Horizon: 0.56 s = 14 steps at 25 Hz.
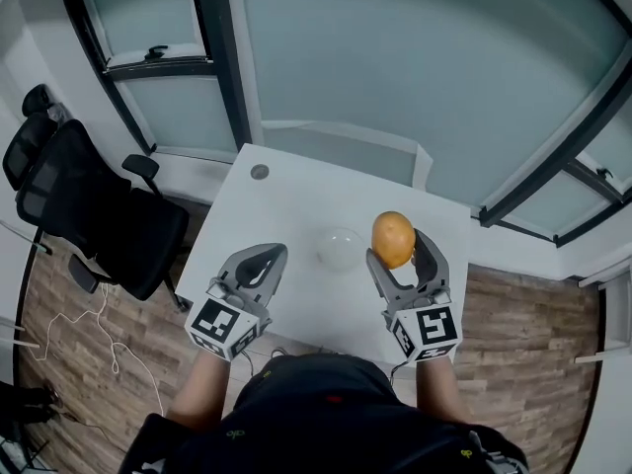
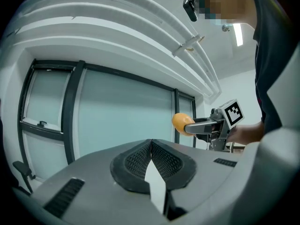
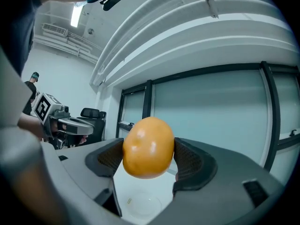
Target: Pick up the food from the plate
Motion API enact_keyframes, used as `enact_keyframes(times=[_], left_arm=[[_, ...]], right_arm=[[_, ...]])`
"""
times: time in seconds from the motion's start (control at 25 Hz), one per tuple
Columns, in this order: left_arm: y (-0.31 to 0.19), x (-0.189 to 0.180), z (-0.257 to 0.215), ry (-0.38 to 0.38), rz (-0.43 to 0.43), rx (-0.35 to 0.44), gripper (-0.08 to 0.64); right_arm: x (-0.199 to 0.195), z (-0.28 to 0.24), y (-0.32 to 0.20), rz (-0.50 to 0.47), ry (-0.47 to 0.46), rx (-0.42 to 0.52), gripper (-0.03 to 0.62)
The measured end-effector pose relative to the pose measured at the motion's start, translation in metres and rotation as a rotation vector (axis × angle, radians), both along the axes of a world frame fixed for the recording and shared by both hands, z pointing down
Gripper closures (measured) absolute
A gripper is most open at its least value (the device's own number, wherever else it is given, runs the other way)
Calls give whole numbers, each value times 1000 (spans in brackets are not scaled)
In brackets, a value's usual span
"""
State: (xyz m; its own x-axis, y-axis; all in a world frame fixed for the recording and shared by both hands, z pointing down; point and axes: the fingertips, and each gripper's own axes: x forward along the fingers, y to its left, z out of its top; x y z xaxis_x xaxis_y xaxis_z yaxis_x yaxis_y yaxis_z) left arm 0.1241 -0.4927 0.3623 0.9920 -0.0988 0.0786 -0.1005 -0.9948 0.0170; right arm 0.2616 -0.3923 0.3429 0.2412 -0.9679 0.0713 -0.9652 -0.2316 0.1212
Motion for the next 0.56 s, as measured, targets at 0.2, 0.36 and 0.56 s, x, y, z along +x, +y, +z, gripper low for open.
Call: enact_keyframes(times=[0.2, 0.36, 0.56], left_arm=[[5, -1, -8, 25, 12, 19, 537], [9, -3, -9, 28, 13, 12, 537], [11, -5, -9, 30, 15, 37, 537]], right_arm=[[0, -6, 2, 4, 4, 7, 238], [-2, -8, 4, 3, 8, 10, 238], [-5, -7, 4, -25, -8, 15, 238]])
